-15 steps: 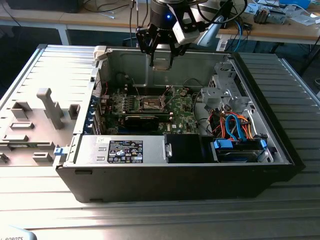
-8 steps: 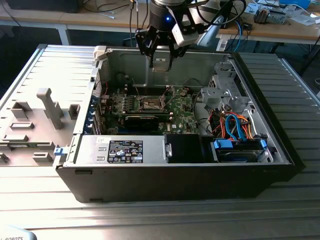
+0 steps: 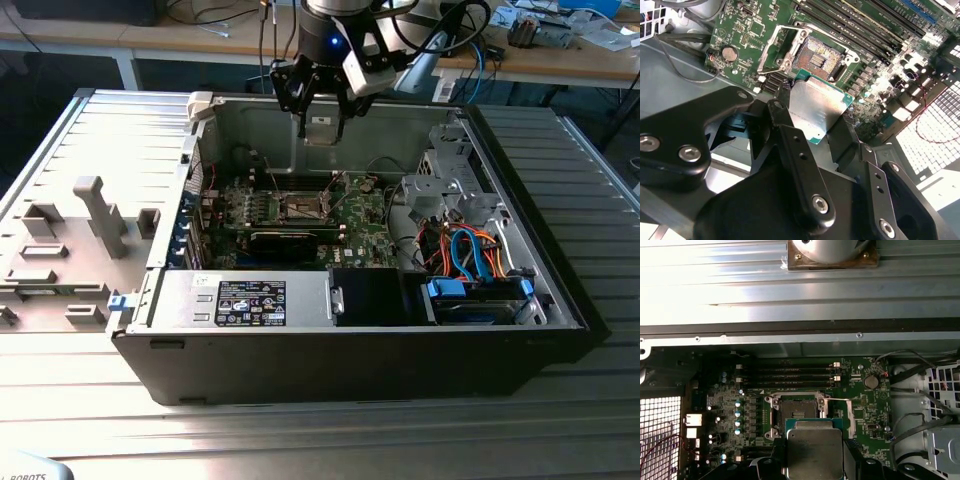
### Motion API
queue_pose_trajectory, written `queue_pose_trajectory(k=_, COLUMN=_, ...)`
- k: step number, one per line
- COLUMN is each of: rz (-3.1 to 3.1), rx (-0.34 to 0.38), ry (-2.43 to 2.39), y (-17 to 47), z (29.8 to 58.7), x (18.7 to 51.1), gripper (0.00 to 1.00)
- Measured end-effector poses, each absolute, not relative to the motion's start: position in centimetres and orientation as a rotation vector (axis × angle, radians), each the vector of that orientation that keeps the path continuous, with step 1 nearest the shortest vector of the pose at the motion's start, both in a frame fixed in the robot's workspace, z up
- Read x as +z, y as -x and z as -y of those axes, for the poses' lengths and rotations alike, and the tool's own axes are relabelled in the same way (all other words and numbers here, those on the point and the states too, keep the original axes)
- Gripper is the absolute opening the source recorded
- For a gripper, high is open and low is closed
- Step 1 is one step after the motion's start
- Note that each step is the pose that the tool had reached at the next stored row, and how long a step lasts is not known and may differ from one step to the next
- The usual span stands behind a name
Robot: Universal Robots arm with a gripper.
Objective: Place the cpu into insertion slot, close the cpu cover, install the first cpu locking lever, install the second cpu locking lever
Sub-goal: 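Place the cpu into insertion slot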
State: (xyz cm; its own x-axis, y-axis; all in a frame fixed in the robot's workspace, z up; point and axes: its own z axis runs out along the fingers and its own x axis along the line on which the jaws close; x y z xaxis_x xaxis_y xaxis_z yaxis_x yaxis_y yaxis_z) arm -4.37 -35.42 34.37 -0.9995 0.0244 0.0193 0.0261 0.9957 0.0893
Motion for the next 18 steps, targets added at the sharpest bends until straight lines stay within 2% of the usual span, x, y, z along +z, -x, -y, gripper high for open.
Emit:
queue_pose_trajectory(k=11, rz=3.120, rx=-0.140, ry=0.039, y=4.4, z=35.4, x=34.0, gripper=0.54)
queue_pose_trajectory(k=13, rz=3.120, rx=-0.140, ry=0.039, y=4.9, z=35.4, x=32.3, gripper=0.54)
queue_pose_trajectory(k=18, rz=3.120, rx=-0.140, ry=0.039, y=4.9, z=35.4, x=32.2, gripper=0.54)
